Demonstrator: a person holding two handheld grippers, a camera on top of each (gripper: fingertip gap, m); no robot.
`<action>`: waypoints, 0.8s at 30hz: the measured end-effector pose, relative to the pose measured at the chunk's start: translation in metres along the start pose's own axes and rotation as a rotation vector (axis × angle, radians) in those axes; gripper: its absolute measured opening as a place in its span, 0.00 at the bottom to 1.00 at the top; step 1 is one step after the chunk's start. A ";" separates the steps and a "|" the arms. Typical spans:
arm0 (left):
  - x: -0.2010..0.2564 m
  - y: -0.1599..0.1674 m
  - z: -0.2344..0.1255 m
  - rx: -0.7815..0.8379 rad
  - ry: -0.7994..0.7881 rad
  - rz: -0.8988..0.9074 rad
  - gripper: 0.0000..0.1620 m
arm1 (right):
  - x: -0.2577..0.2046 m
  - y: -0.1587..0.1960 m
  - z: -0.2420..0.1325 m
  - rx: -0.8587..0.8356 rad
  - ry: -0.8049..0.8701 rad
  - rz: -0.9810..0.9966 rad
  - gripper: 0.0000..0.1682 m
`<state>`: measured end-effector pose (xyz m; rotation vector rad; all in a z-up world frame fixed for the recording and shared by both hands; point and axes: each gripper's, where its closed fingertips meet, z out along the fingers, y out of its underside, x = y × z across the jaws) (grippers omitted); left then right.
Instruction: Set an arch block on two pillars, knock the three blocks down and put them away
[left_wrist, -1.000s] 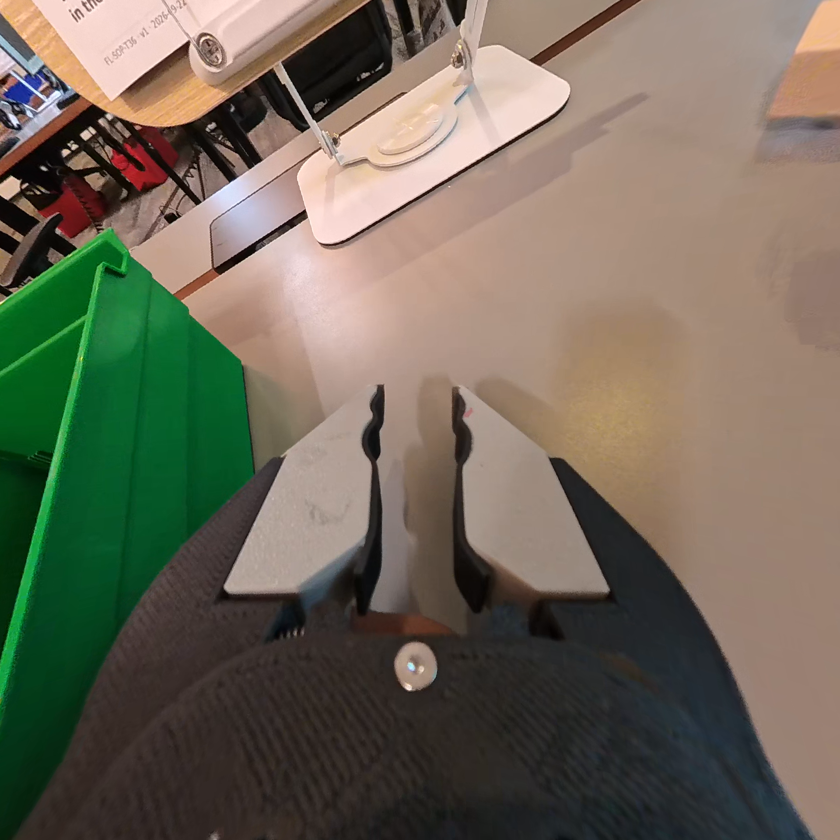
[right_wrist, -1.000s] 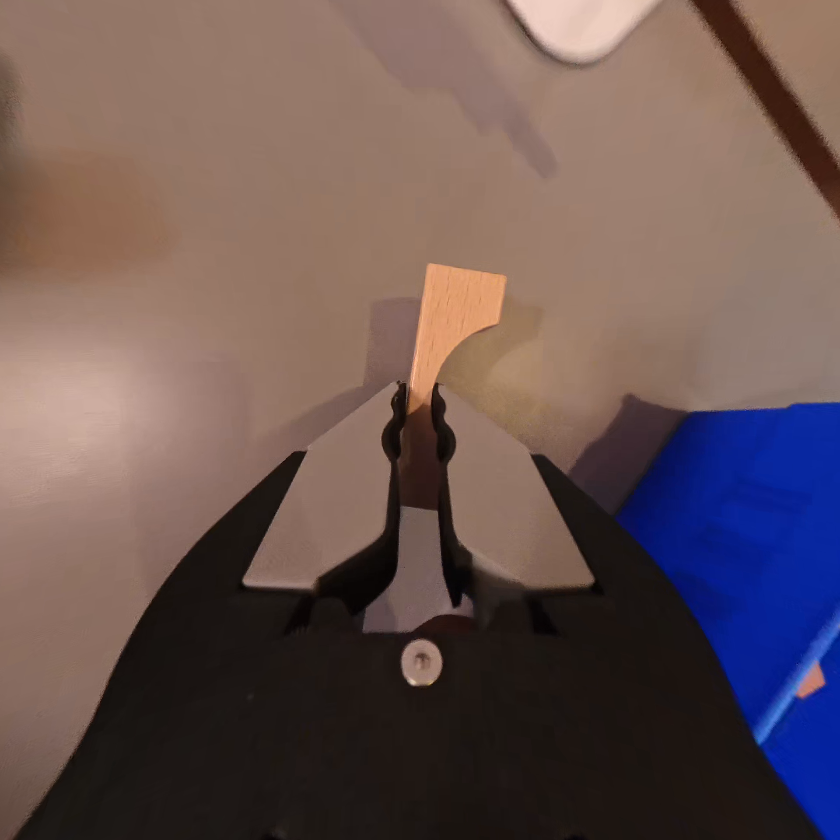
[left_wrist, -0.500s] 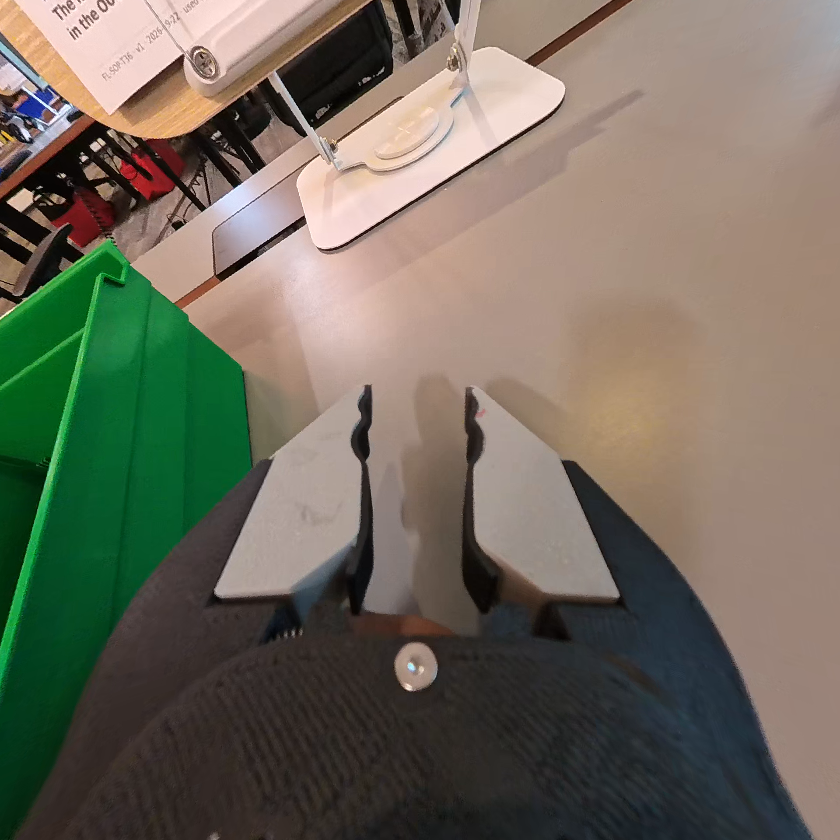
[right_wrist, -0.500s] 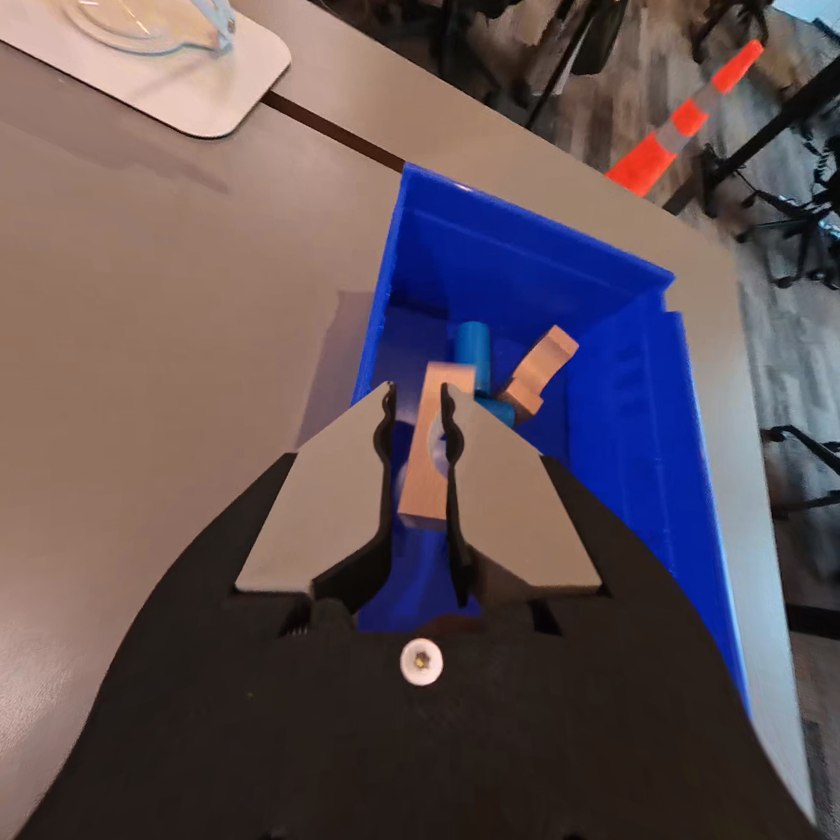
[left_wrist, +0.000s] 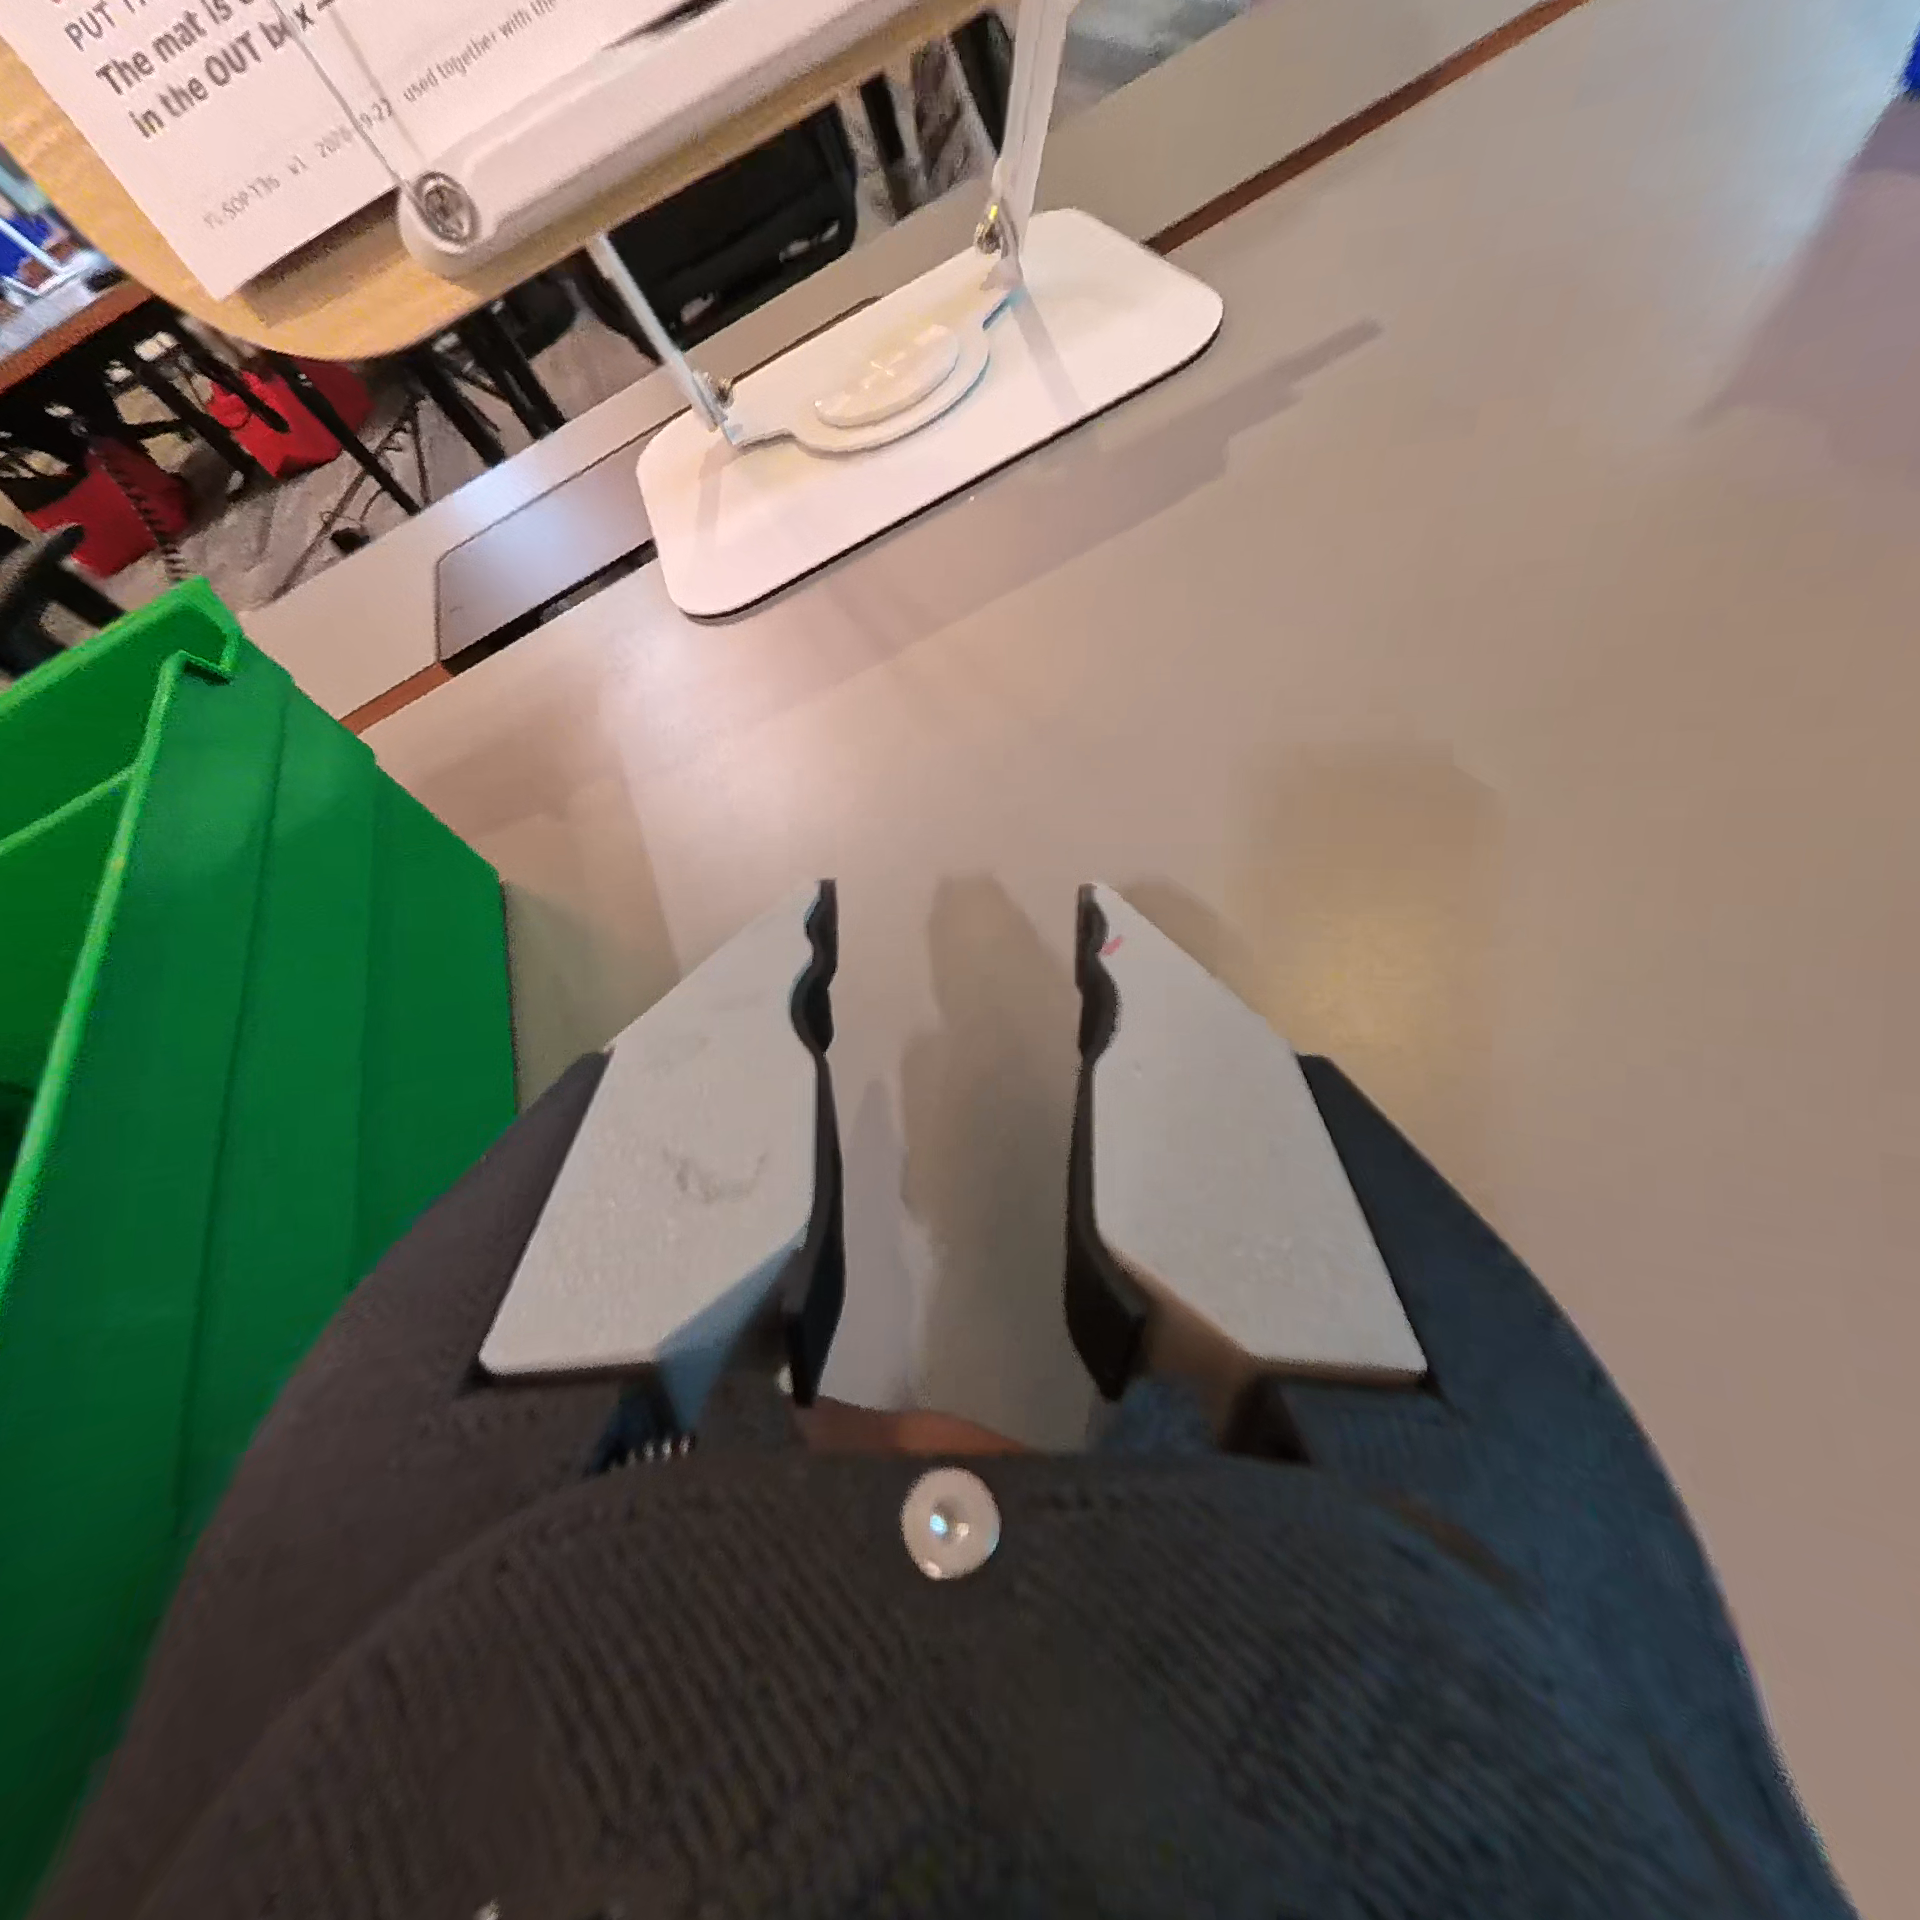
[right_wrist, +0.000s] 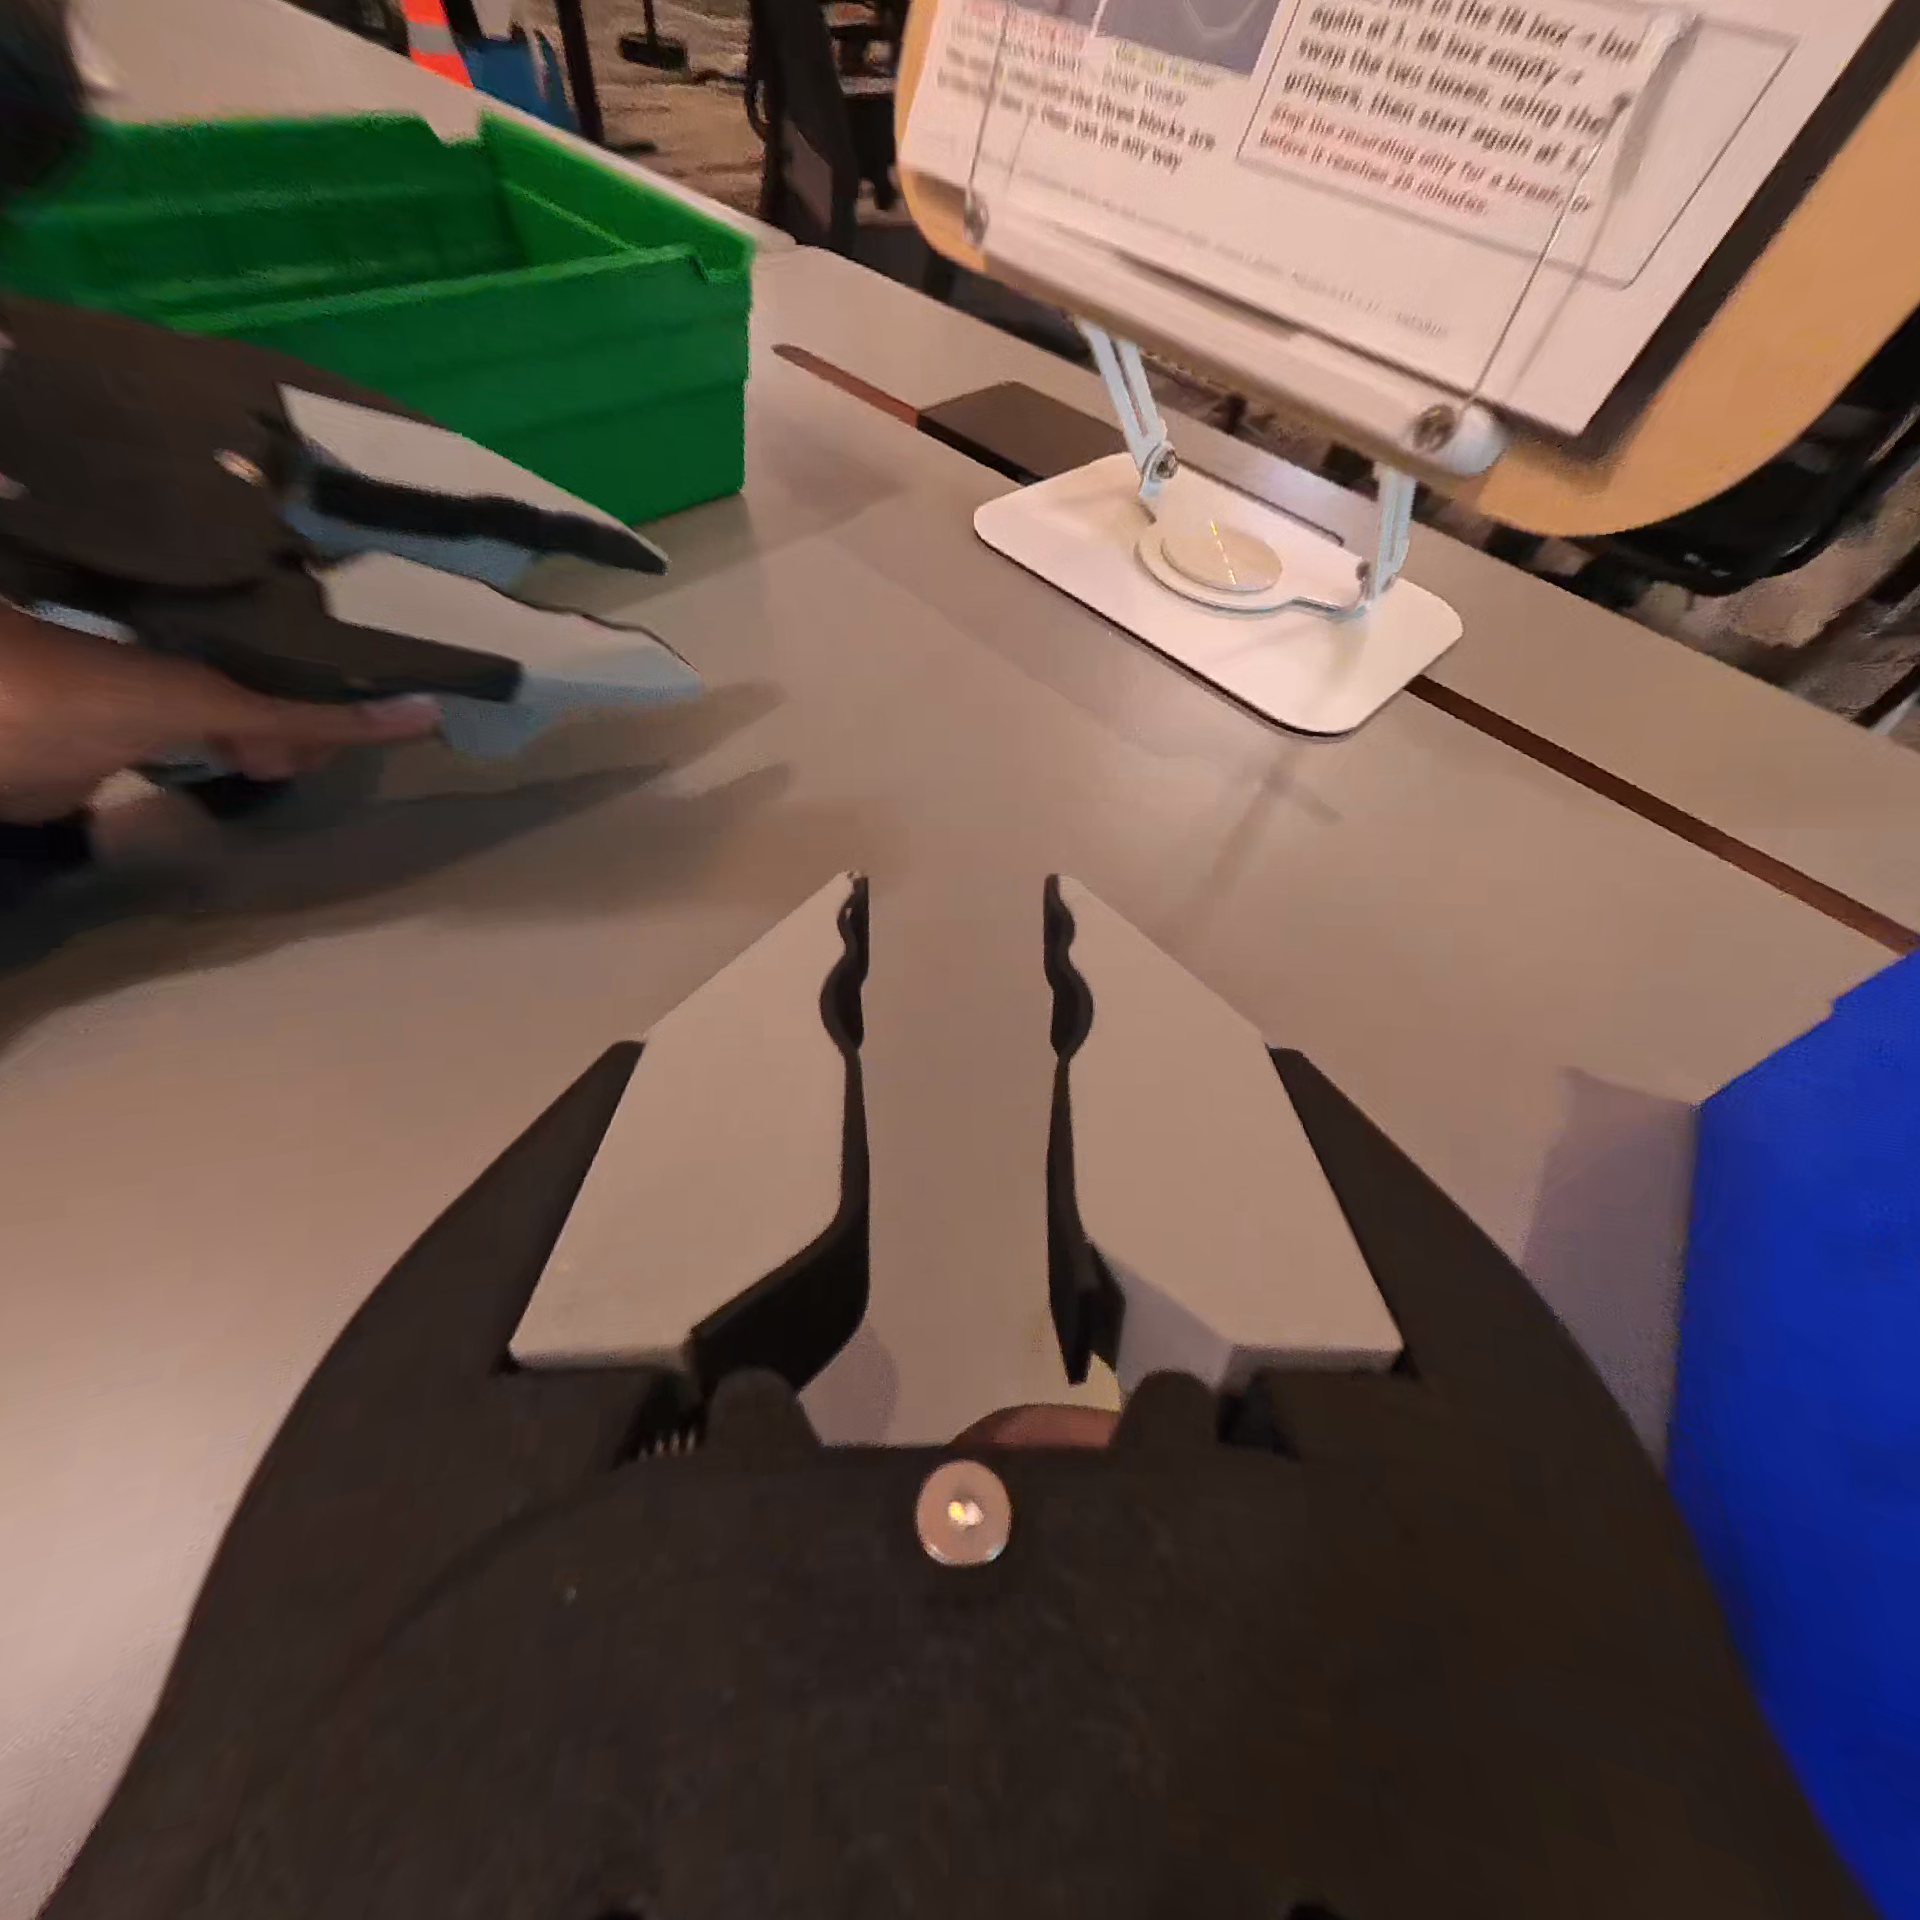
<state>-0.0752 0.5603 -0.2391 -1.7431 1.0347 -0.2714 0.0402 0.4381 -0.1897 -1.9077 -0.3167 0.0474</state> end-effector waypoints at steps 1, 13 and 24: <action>0.004 -0.004 -0.001 0.021 0.028 -0.027 0.27 | -0.002 0.007 0.010 -0.007 0.013 -0.008 0.19; 0.030 -0.014 -0.006 0.078 0.100 0.055 0.00 | -0.012 0.041 0.024 -0.118 0.002 -0.167 0.00; 0.032 -0.008 -0.034 0.084 0.011 -0.042 0.27 | 0.024 0.026 -0.006 0.029 0.186 -0.141 0.26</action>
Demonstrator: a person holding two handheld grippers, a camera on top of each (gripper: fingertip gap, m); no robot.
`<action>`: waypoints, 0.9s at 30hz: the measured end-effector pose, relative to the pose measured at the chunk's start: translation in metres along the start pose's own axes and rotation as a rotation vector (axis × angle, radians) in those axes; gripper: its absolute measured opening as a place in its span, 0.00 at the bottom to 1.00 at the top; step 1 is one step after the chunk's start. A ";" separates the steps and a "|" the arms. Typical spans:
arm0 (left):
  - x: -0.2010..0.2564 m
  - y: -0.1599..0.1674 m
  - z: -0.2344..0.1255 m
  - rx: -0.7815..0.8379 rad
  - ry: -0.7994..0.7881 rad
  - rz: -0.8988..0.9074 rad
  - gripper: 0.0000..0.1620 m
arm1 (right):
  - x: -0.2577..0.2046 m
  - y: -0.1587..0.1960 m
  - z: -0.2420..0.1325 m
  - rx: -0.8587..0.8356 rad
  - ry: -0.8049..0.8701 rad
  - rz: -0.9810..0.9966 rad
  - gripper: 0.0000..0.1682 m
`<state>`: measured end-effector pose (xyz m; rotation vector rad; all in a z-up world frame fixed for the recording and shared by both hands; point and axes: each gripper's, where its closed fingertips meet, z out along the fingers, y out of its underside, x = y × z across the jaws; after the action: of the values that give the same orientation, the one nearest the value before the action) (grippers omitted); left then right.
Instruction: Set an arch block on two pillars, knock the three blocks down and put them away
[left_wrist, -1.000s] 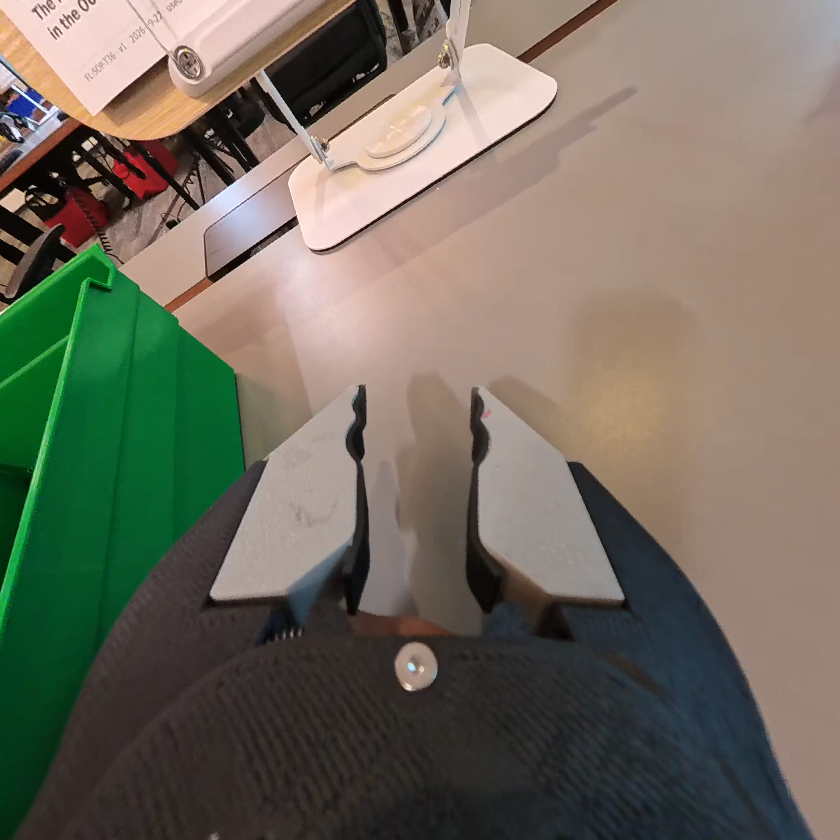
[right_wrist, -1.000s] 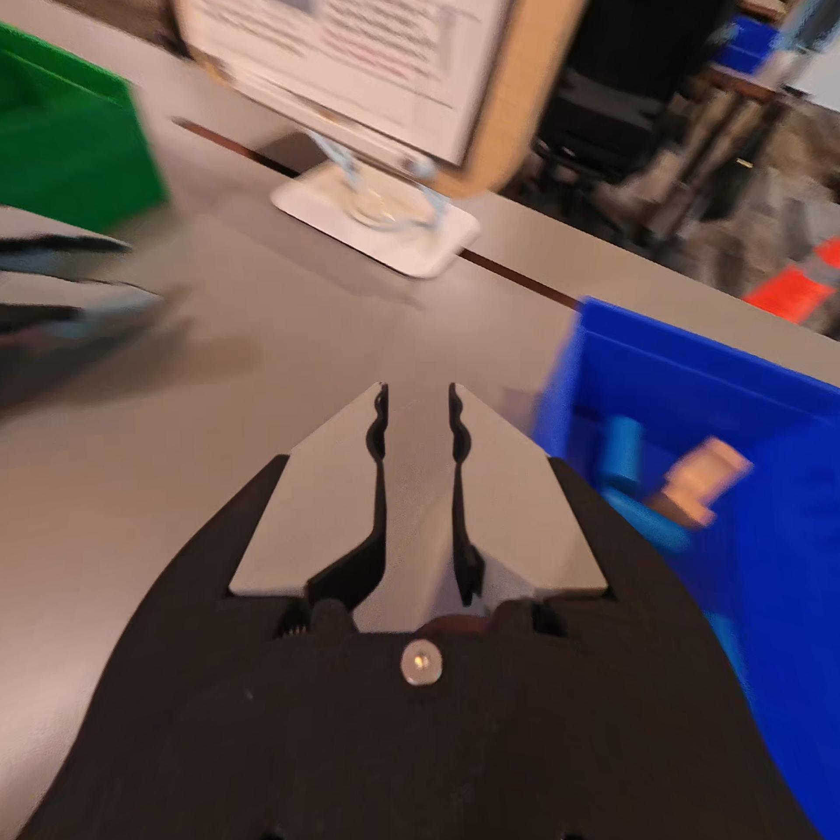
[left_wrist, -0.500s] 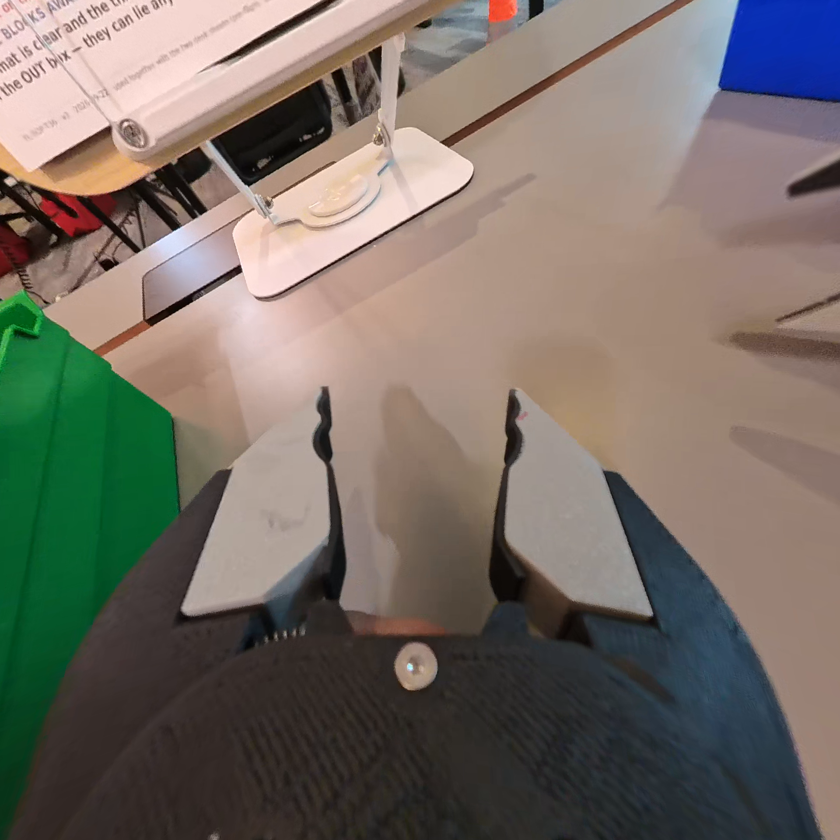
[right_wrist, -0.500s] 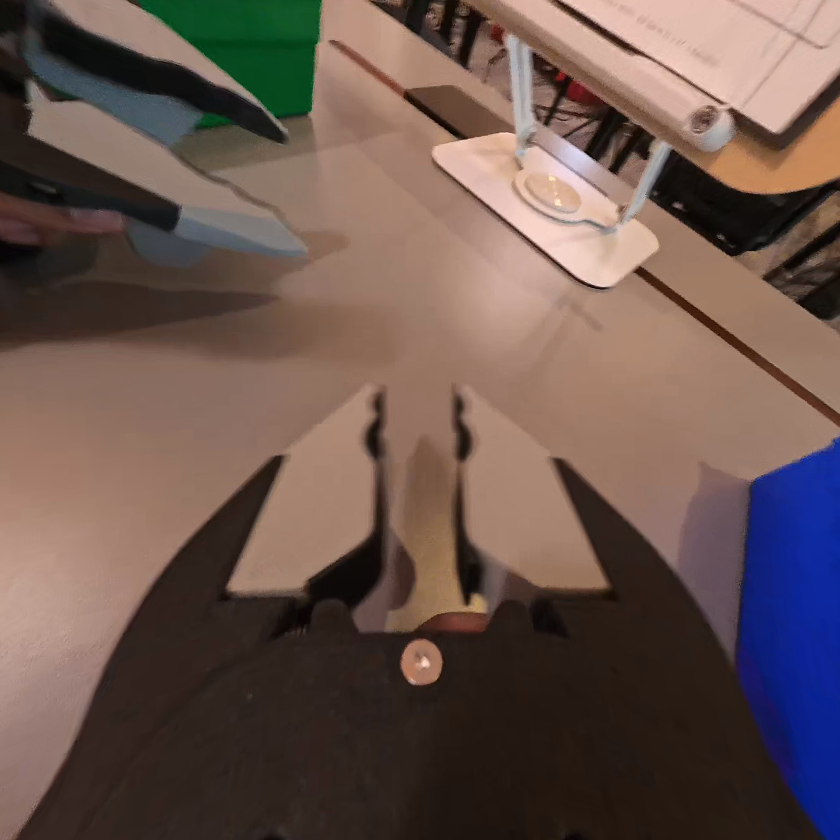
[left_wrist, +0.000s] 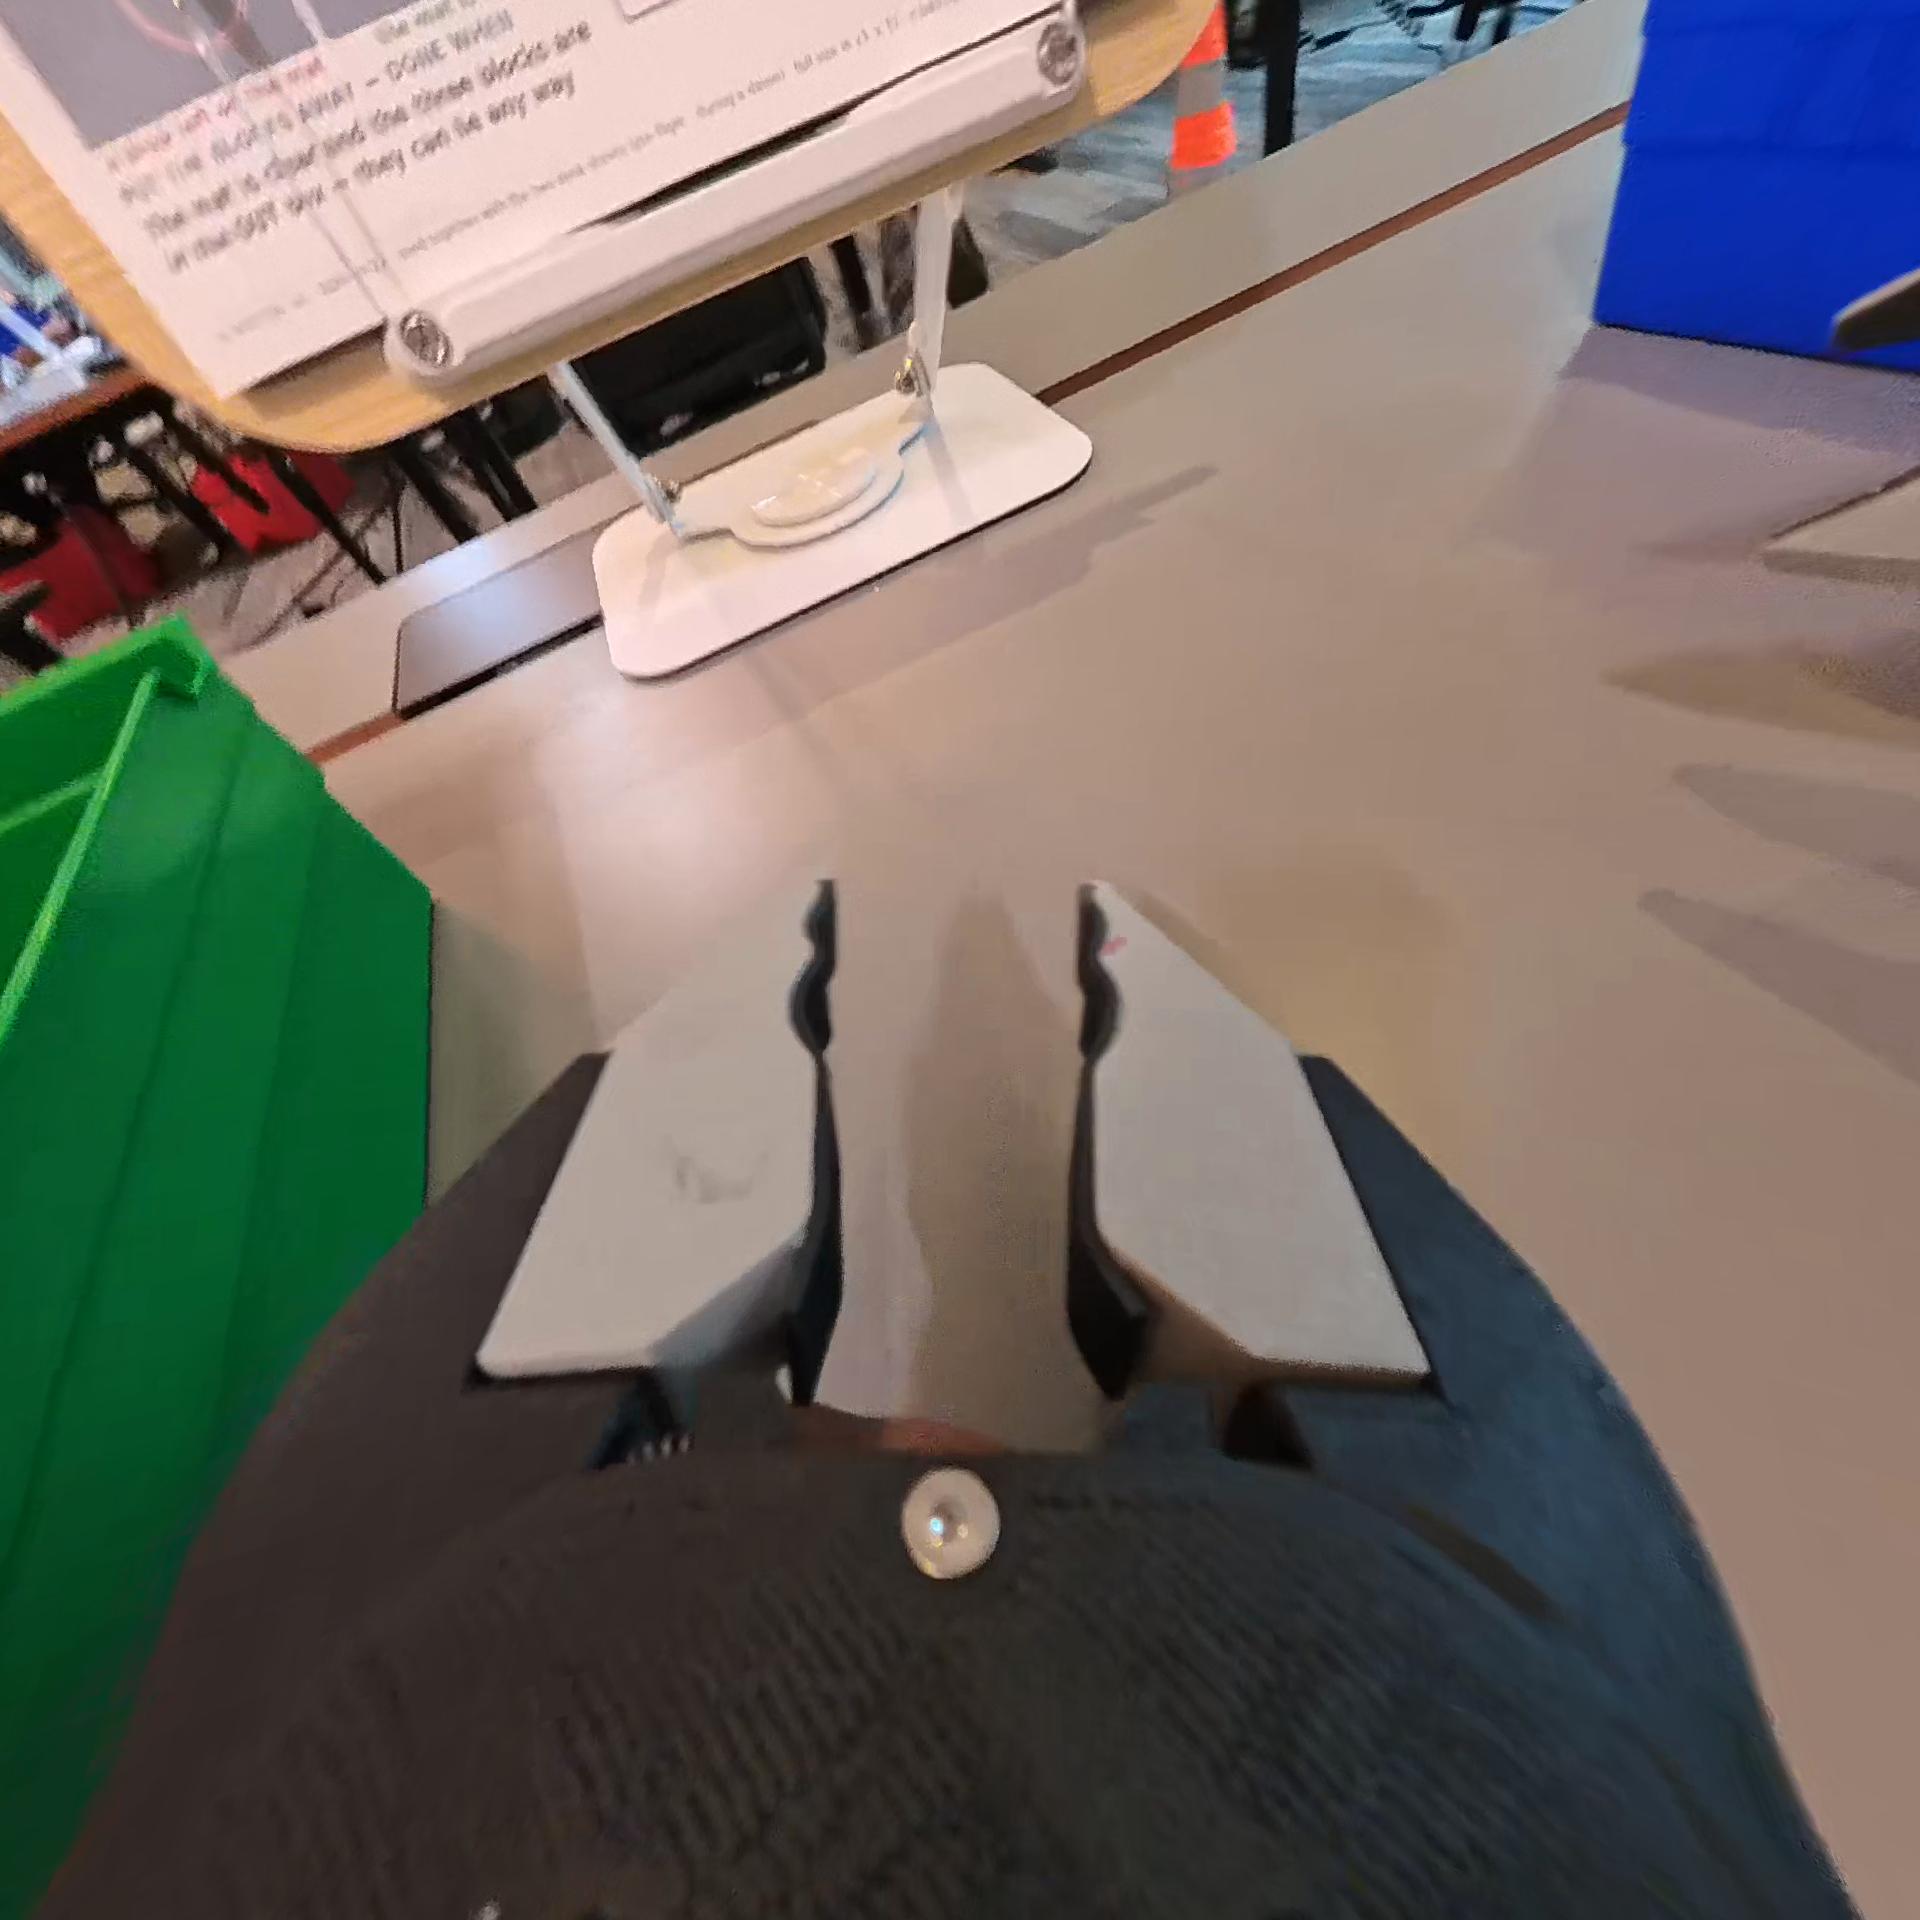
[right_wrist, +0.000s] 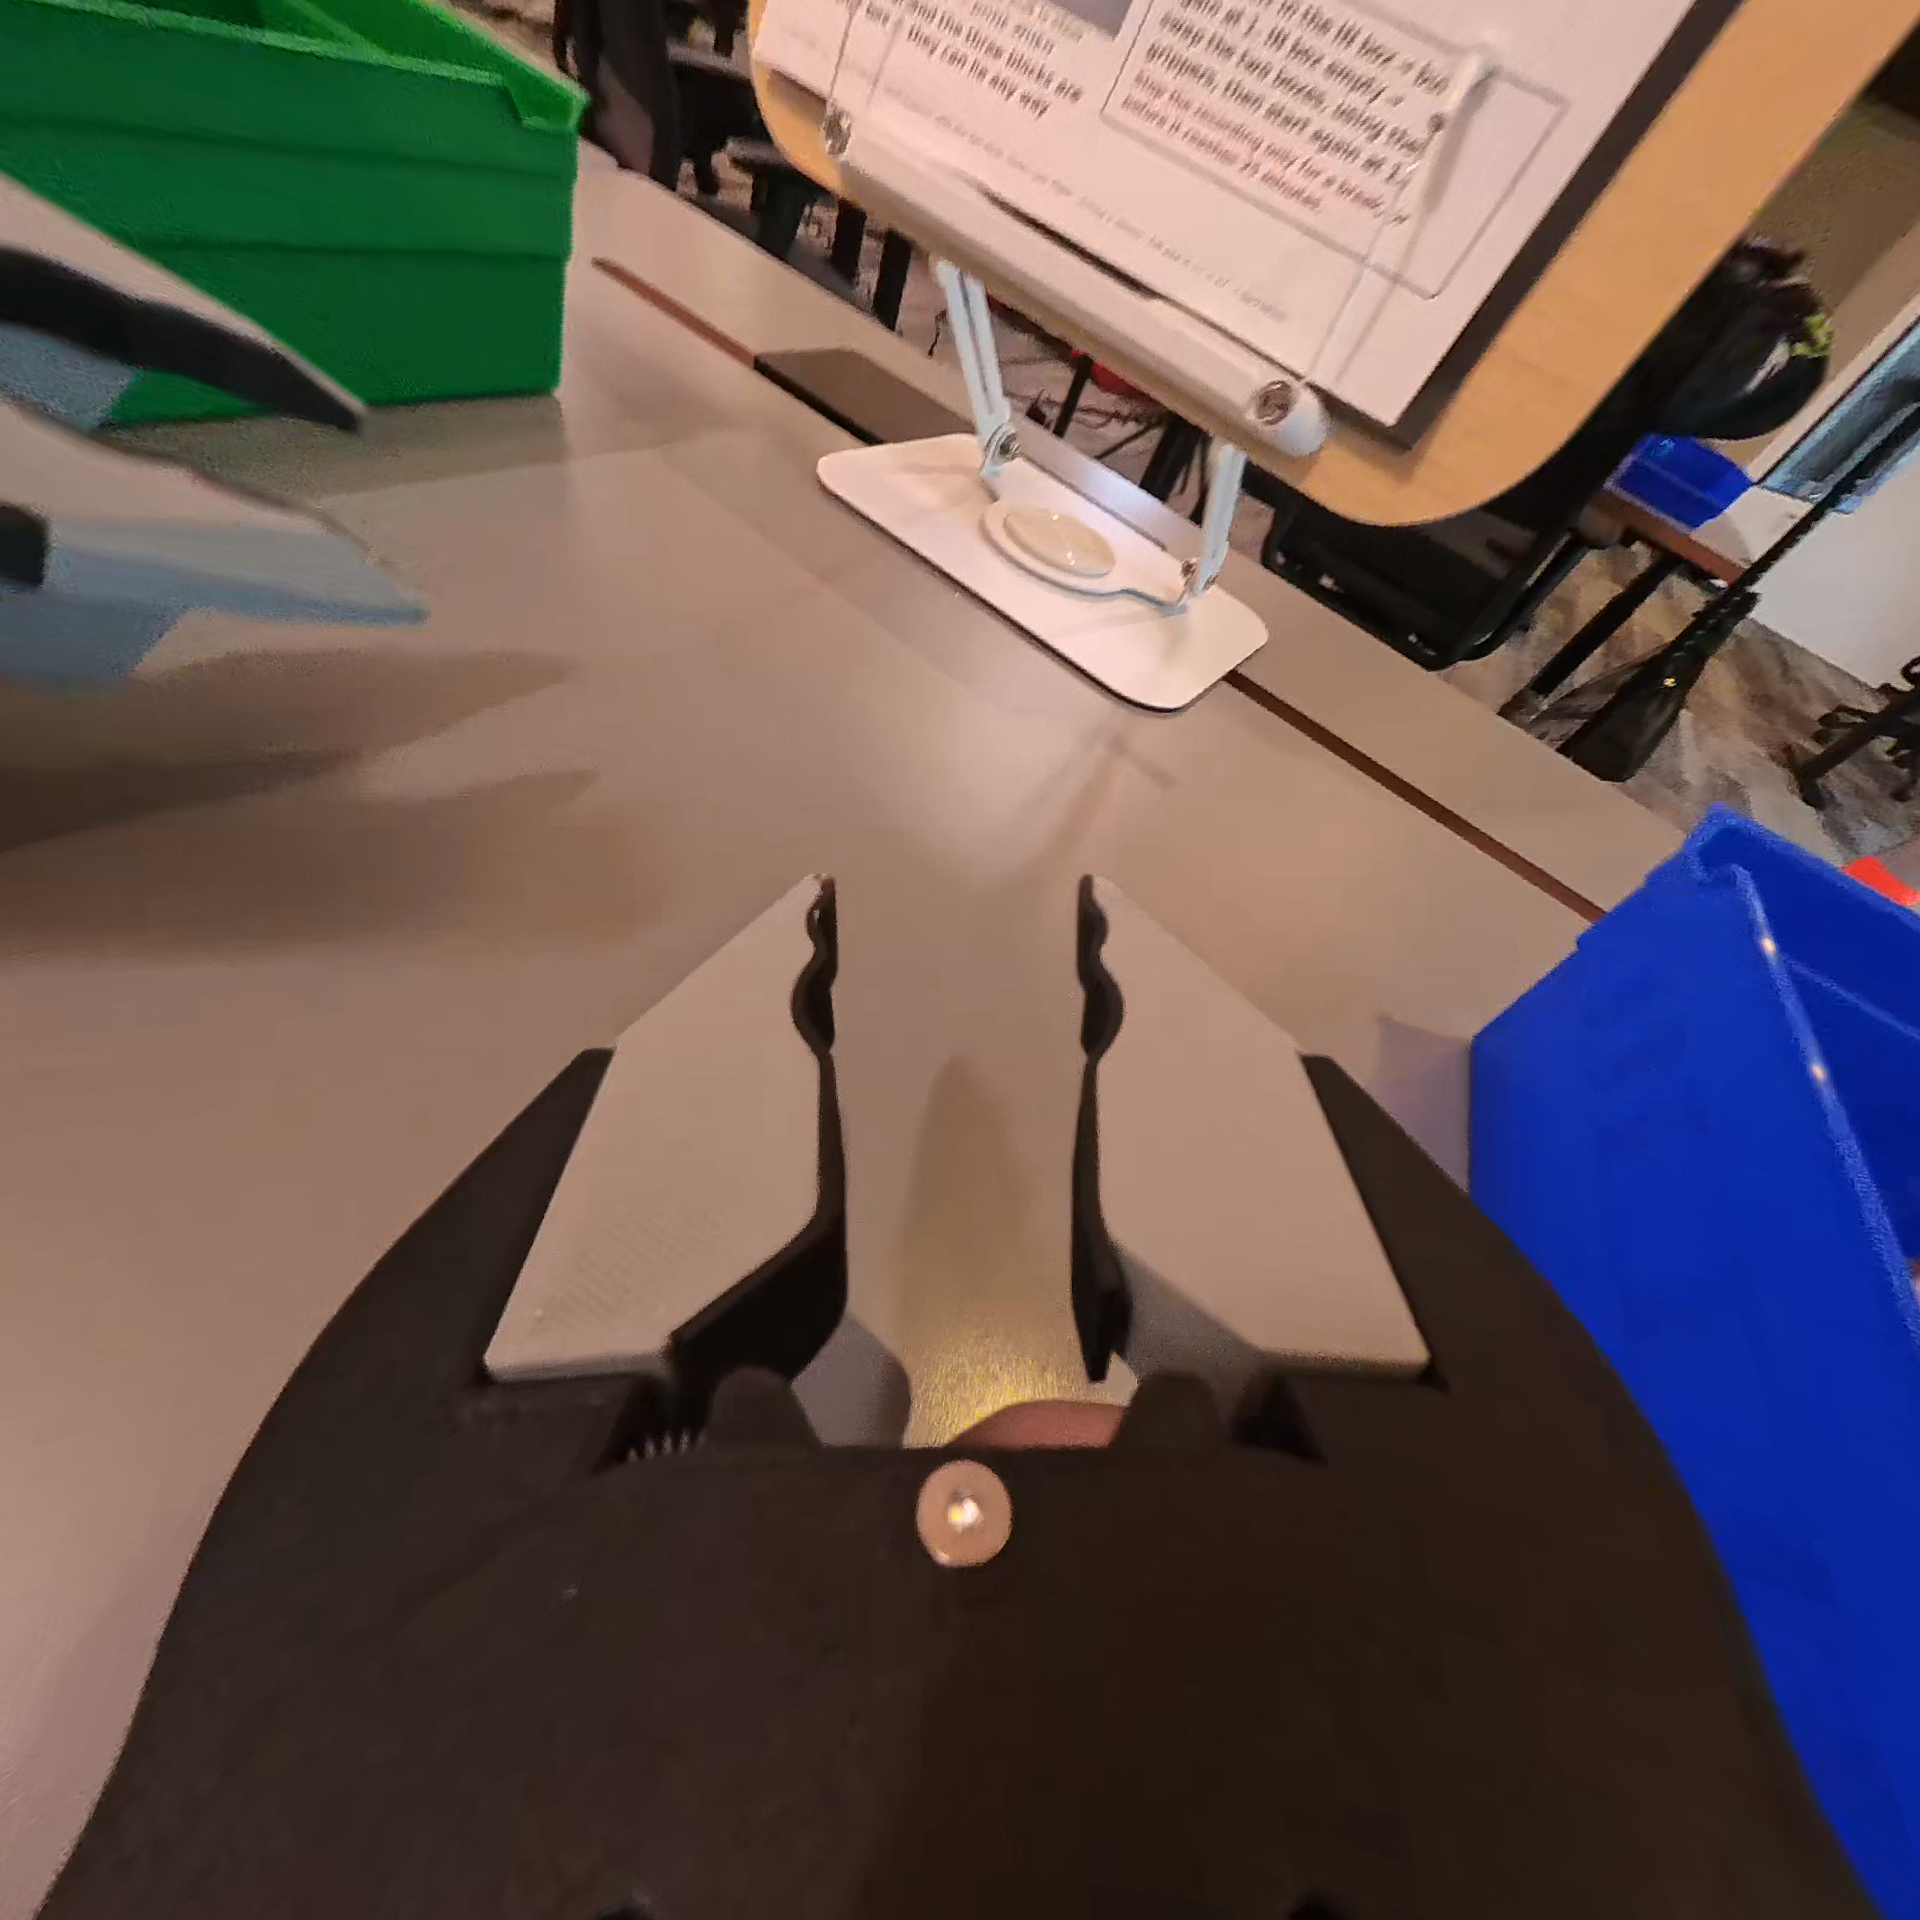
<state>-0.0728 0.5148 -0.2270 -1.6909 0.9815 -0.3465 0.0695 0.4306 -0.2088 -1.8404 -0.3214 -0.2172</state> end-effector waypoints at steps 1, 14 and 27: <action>0.005 0.003 -0.009 -0.005 -0.006 -0.016 0.35 | 0.000 -0.001 -0.006 0.015 0.012 0.016 0.28; -0.099 0.034 -0.154 0.031 -0.281 -0.106 0.56 | 0.053 0.020 -0.176 0.134 0.366 0.021 0.37; -0.145 0.058 -0.113 -0.088 -0.236 -0.146 0.01 | 0.092 0.097 -0.121 -0.276 0.266 0.177 0.03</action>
<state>-0.2618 0.5454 -0.2031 -1.8411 0.7106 -0.1953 0.1901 0.2988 -0.2331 -2.0691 0.0611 -0.3940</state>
